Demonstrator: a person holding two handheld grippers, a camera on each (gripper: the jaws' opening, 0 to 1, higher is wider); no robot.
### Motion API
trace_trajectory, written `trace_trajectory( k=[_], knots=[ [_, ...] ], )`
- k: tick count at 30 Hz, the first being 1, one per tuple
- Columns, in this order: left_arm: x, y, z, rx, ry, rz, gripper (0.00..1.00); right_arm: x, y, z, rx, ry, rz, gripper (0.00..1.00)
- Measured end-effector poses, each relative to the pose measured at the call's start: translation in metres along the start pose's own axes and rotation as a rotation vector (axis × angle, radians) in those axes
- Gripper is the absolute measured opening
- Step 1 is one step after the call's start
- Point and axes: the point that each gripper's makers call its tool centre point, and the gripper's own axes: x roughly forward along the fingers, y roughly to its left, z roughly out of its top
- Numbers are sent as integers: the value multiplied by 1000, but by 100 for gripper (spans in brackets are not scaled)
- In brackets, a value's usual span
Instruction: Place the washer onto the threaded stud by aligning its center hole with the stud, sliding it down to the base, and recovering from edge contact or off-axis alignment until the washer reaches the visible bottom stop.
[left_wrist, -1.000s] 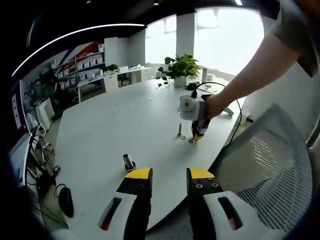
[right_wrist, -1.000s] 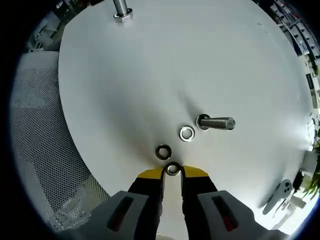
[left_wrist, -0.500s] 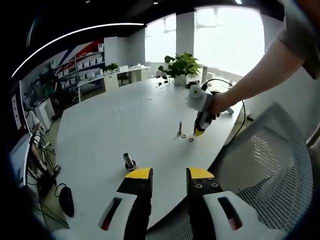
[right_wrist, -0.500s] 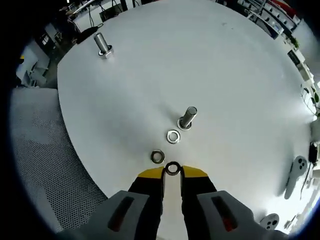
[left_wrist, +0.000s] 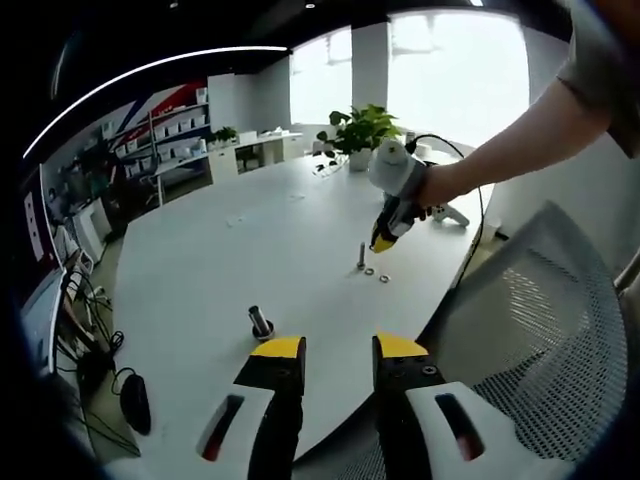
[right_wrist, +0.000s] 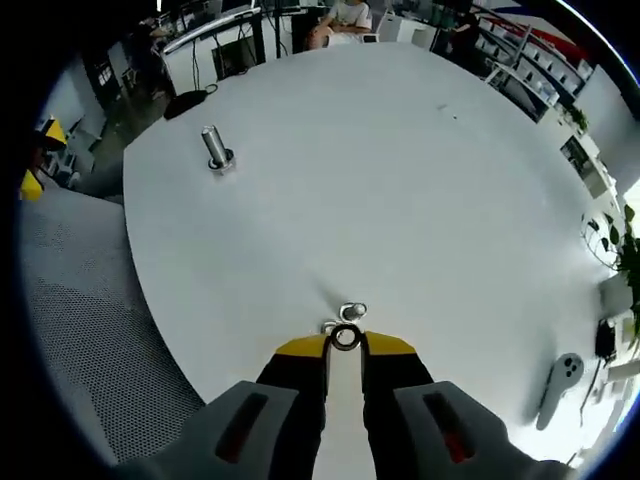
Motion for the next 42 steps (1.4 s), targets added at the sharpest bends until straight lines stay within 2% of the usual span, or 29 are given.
trace_trajectory(
  k=[2,10,22,25,42],
  knots=[
    [0,0,0,1,-1,-2,25,-1,-2,1,22,0,-3,14],
    [1,0,-1,5,6,2,25,0,-6,10,-33,-16,-9,14],
    [0,2,-2,10,12,14,25,11,-8,13,-71,15,6,14],
    [1,2,-2,9,14,13,25,15,-8,10,-99,35,4,14],
    [1,4,-5,2,27,22,24,46,-3,-4,-95,107,47,14]
  ],
)
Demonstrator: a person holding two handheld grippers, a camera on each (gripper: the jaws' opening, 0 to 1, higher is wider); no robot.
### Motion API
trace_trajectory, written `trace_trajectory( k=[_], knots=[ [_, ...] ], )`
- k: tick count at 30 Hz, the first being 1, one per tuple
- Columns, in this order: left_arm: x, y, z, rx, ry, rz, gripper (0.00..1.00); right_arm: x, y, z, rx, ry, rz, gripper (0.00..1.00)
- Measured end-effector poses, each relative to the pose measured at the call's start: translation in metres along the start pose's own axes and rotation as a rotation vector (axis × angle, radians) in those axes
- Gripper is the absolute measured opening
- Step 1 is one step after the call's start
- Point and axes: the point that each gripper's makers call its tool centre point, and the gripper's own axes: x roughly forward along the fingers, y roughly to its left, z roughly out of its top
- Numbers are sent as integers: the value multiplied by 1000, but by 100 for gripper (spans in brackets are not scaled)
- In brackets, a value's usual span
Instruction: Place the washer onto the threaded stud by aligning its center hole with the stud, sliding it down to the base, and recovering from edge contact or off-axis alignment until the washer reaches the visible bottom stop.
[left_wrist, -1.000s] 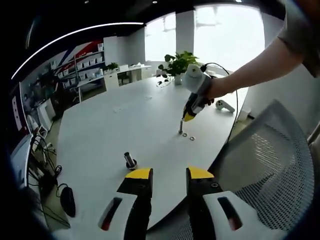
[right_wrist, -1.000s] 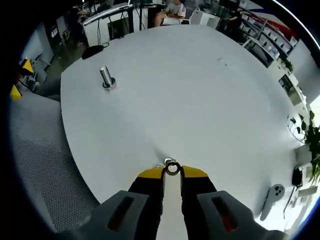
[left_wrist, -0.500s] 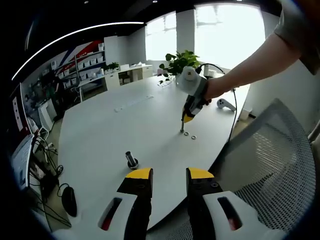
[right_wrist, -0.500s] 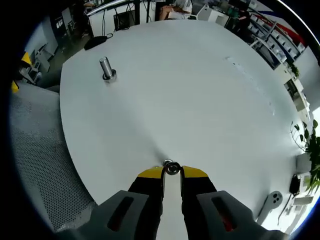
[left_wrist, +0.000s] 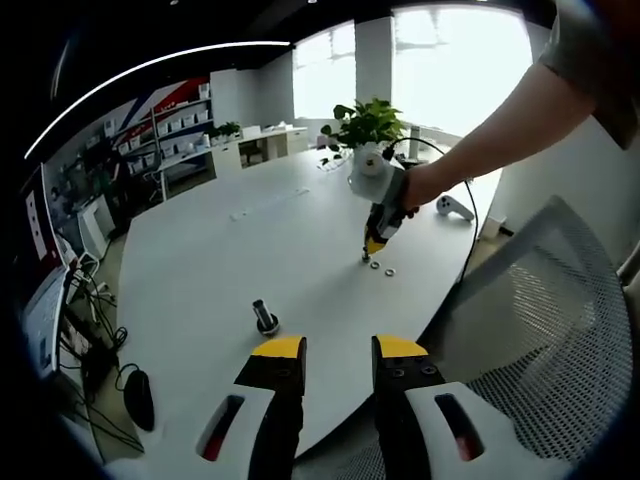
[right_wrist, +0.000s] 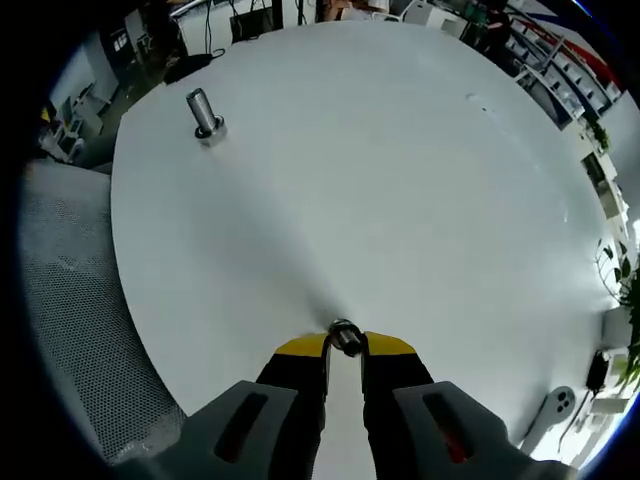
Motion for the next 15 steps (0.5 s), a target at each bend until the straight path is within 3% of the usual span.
trace_trajectory(
  k=[7,15],
  knots=[
    [1,1,-1,-2,8,2,24,14,1,-4,33,8,17,14],
    [1,2,0,-10,2,3,24,12,-3,0,60,15,25,14]
  ],
)
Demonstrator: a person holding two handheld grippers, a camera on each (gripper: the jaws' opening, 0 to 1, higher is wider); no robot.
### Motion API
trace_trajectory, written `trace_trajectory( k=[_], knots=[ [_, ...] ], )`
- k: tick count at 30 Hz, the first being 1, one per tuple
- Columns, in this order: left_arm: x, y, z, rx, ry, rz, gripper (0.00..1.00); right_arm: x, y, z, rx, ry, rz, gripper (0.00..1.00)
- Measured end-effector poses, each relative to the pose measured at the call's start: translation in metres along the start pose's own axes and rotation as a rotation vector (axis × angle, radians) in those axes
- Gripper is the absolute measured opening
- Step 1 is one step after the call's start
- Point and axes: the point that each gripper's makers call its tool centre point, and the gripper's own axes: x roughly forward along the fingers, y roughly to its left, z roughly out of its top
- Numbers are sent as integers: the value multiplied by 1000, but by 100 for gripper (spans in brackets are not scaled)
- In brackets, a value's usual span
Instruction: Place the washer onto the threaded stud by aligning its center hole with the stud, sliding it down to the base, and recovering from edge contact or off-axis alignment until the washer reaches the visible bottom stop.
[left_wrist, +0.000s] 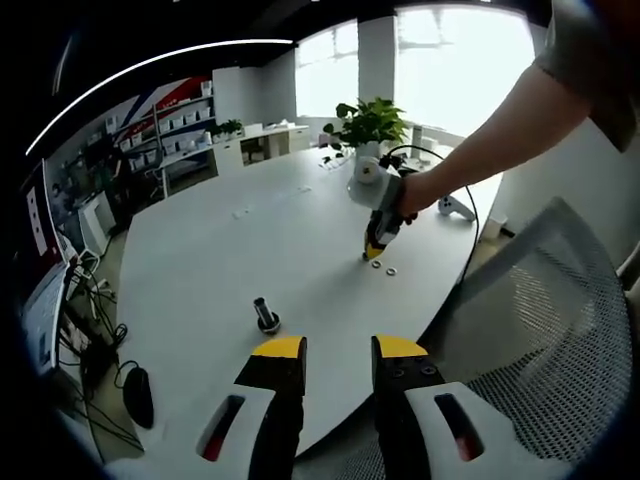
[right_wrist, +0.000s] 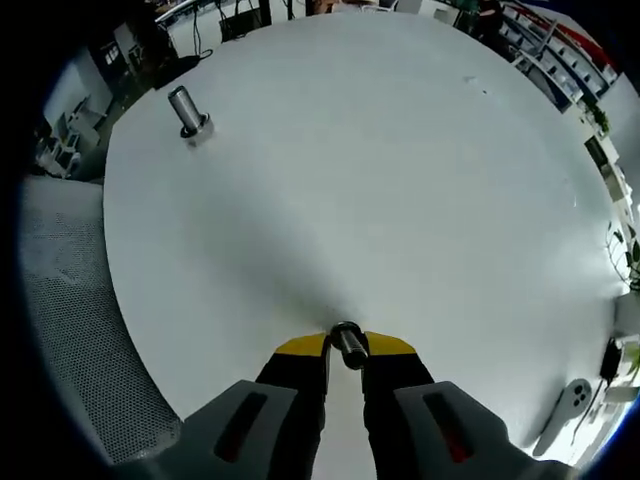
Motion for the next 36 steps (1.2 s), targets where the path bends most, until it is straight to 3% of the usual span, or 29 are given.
trace_trajectory(
  k=[7,17,36],
  knots=[
    [0,-2,1,-6,-6,-14,24,-3,2,-4,60,-14,20,17],
    [-1,-3,3,-3,-19,-14,24,-13,10,-24,104,6,29,21],
    [-2,-6,5,13,-28,-27,24,-12,42,-40,-5,37,56,21]
  ],
)
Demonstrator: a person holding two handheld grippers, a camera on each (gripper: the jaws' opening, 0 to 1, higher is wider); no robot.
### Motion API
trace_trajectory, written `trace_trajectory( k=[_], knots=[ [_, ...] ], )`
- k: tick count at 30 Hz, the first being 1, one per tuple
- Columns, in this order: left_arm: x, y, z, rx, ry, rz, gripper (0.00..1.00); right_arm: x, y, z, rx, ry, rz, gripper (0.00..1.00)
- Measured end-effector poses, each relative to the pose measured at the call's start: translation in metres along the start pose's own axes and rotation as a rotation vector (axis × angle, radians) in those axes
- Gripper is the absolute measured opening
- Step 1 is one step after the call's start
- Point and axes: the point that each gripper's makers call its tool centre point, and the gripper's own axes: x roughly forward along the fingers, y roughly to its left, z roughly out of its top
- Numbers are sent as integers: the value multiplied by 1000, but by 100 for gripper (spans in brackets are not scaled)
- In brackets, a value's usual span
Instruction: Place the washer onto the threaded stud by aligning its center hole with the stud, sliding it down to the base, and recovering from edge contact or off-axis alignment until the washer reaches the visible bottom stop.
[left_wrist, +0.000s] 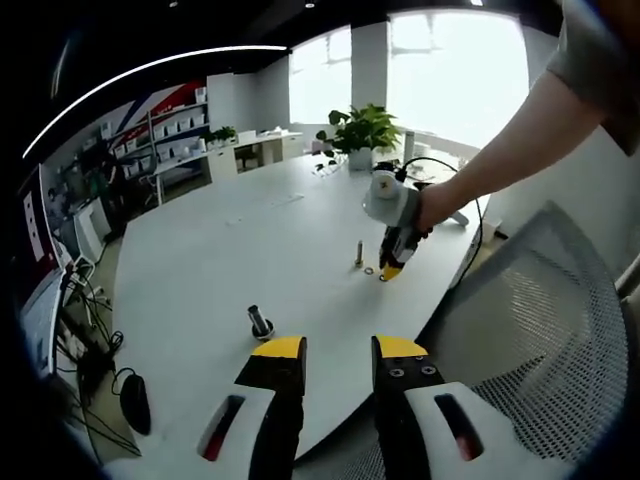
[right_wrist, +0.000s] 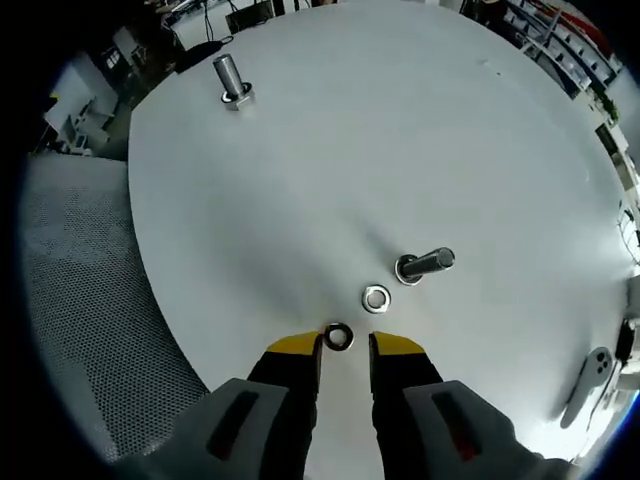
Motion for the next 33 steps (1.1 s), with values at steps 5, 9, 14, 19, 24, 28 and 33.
trace_trajectory(
  k=[5,9,14,19,24,28,33],
  knots=[
    [0,0,0,4,-1,0,24,2,-1,1,-8,-6,-5,21],
    [1,0,-1,3,4,-4,24,4,3,-2,-10,2,7,21],
    [1,-1,-1,5,8,-9,24,5,2,-3,-30,-4,4,20],
    [2,-2,-2,8,12,-12,23,6,6,-3,-123,-2,3,16],
    [2,-2,-2,6,14,-14,23,6,5,-3,-126,1,6,15],
    [2,-2,-2,1,13,-13,23,7,6,-2,-187,49,7,15],
    [2,-2,-3,3,16,-10,23,8,5,-2,-177,126,12,15]
  ],
)
